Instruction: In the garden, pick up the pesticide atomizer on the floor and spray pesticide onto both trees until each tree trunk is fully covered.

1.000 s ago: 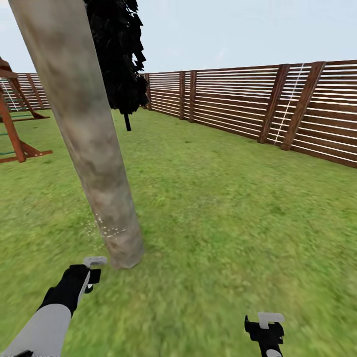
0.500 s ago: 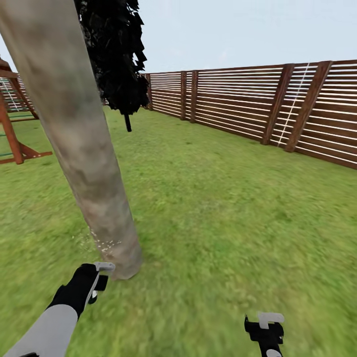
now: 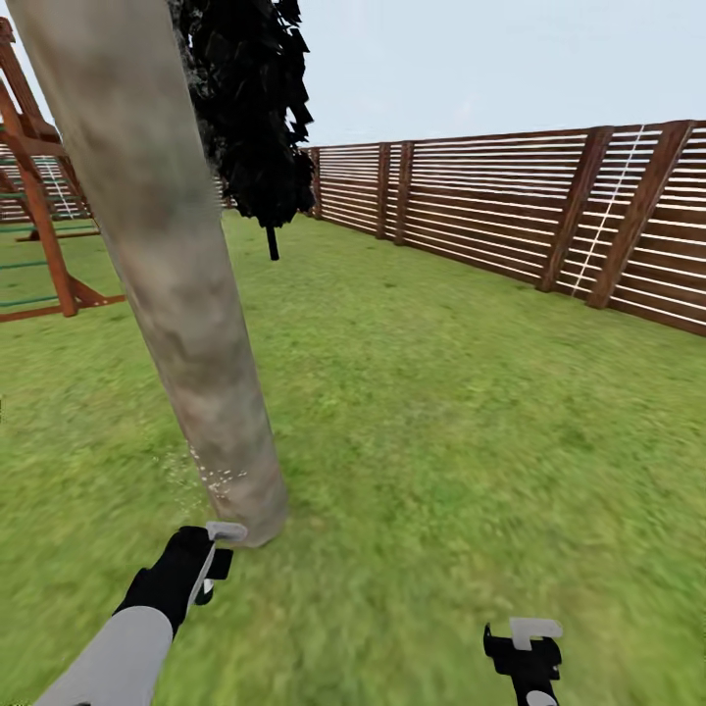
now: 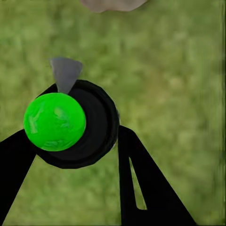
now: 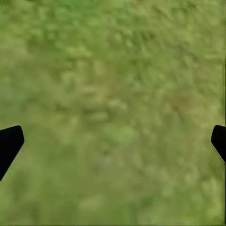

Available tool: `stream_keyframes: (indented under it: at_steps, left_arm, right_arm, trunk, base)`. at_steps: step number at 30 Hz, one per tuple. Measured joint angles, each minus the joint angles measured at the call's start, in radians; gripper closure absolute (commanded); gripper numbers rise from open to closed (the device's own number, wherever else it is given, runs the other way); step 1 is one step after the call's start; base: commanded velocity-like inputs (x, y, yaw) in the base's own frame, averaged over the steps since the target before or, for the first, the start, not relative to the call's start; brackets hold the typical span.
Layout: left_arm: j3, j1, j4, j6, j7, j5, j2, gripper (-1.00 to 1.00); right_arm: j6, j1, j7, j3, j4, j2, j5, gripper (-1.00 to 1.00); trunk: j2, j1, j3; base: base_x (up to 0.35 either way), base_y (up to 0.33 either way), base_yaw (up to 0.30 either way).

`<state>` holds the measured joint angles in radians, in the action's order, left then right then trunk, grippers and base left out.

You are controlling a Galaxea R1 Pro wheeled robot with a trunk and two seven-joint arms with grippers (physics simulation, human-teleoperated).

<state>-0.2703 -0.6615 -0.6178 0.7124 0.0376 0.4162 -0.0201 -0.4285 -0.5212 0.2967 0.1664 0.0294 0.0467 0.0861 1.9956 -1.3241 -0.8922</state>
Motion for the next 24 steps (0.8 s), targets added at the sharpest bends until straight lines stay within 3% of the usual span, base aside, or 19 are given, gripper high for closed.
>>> stream_keyframes:
  at_steps: [2,4,7,8,10,14,24]
  left_arm:
    - [-0.004,0.000,-0.001,-0.001,0.000,0.007,0.005,1.00]
    - [-0.008,0.000,-0.003,-0.002,0.000,0.013,0.028,1.00]
    - [-0.009,0.001,-0.002,-0.001,0.000,0.017,0.090,1.00]
    - [-0.009,0.001,-0.002,-0.001,0.000,0.009,0.098,1.00]
    - [-0.006,0.001,-0.002,-0.002,-0.001,0.002,0.094,1.00]
    - [-0.003,0.000,-0.012,-0.002,-0.001,0.000,0.056,1.00]
    - [-0.005,-0.001,-0.014,-0.002,-0.001,0.002,0.051,1.00]
  right_arm:
    - [0.000,0.000,0.000,0.000,0.000,0.000,0.000,-1.00]
    - [0.000,0.000,0.000,0.000,0.000,-0.001,0.000,-1.00]
    - [0.000,0.000,0.000,0.000,0.000,-0.001,0.000,-1.00]
    - [0.000,0.000,0.000,0.000,0.000,-0.001,0.000,-1.00]
    - [0.000,0.000,0.000,0.000,0.000,-0.001,0.000,-1.00]
    - [0.000,0.000,0.000,0.000,0.000,0.000,0.000,-1.00]
    - [0.000,0.000,0.000,0.000,0.000,-0.001,0.000,-1.00]
  trunk:
    - [0.000,0.000,0.003]
    - [0.000,0.000,0.006]
    - [0.000,0.000,0.010]
    - [0.000,0.000,0.012]
    - [0.000,0.000,0.014]
    - [0.000,0.000,0.020]
    - [0.000,0.000,0.035]
  base:
    - [0.000,-0.268,0.096]
    - [0.000,-0.270,0.097]
    - [0.017,-0.270,0.097]
    - [0.114,-0.269,0.097]
    - [0.136,-0.269,0.097]
    - [0.119,-0.270,0.097]
    - [-0.120,-0.262,0.100]
